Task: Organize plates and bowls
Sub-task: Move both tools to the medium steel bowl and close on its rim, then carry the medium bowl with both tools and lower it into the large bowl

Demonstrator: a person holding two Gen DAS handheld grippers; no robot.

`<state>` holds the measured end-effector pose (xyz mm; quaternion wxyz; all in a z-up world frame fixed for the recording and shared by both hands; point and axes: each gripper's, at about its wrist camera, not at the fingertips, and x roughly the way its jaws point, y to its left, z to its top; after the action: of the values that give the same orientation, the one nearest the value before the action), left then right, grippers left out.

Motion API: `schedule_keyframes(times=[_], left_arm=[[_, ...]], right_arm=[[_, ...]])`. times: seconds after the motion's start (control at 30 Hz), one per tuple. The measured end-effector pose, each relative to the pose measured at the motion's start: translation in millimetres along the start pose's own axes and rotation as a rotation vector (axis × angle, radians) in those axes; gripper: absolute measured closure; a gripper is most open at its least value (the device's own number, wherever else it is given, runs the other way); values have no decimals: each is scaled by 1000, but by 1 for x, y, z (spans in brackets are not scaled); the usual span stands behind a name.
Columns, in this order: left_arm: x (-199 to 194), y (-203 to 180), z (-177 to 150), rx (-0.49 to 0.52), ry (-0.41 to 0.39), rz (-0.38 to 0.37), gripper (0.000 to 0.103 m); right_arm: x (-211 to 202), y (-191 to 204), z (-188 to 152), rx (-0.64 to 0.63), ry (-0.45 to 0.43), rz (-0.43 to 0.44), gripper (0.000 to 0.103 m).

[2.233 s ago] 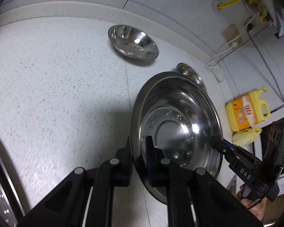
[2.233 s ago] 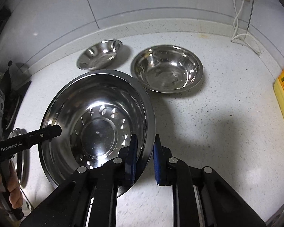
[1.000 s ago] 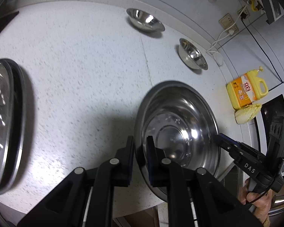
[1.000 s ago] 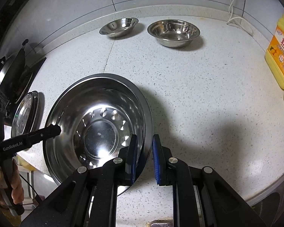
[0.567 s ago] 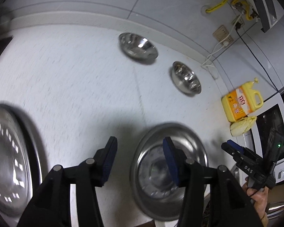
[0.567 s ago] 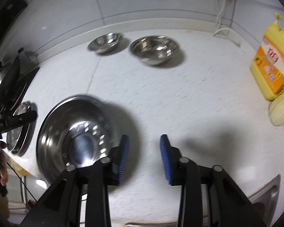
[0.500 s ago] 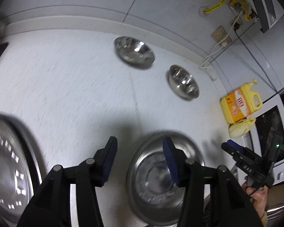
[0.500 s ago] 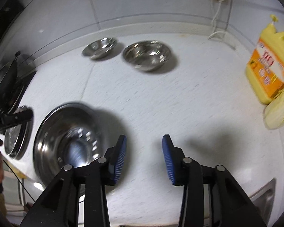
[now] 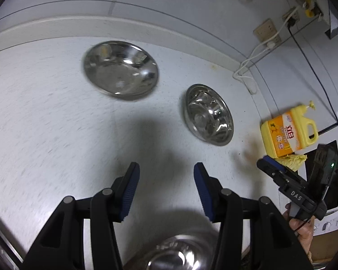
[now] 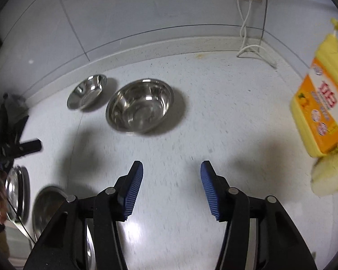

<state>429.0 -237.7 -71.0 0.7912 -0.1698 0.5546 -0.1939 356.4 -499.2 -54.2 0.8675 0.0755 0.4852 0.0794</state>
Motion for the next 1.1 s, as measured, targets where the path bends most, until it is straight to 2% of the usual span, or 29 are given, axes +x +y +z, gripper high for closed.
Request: schedule_keyframes(times=[0.27, 0.53, 0.63, 0.7, 0.73, 0.8, 0.9, 1.1], left_arm=[[49, -10, 32, -20, 13, -48, 55], [81, -18, 54, -17, 4, -51, 55], [90, -20, 57, -22, 6, -52, 55], [96, -20, 59, -26, 4, -50, 58], [99, -21, 60, -25, 6, -52, 61], [106, -20, 61, -35, 26, -66, 76], [115, -19, 61, -56, 47, -92, 91], [108, -24, 50, -57, 48, -124, 94]], right_arm=[[37, 0, 26, 46, -7, 80, 55], [73, -2, 40, 83, 2, 113, 55], [85, -1, 44, 82, 5, 111, 63], [91, 1, 45, 79, 13, 114, 73], [94, 2, 45, 81, 13, 116, 75], [96, 1, 44, 82, 14, 118, 80], [100, 0, 45, 85, 15, 127, 84], [93, 1, 44, 79, 12, 132, 86]])
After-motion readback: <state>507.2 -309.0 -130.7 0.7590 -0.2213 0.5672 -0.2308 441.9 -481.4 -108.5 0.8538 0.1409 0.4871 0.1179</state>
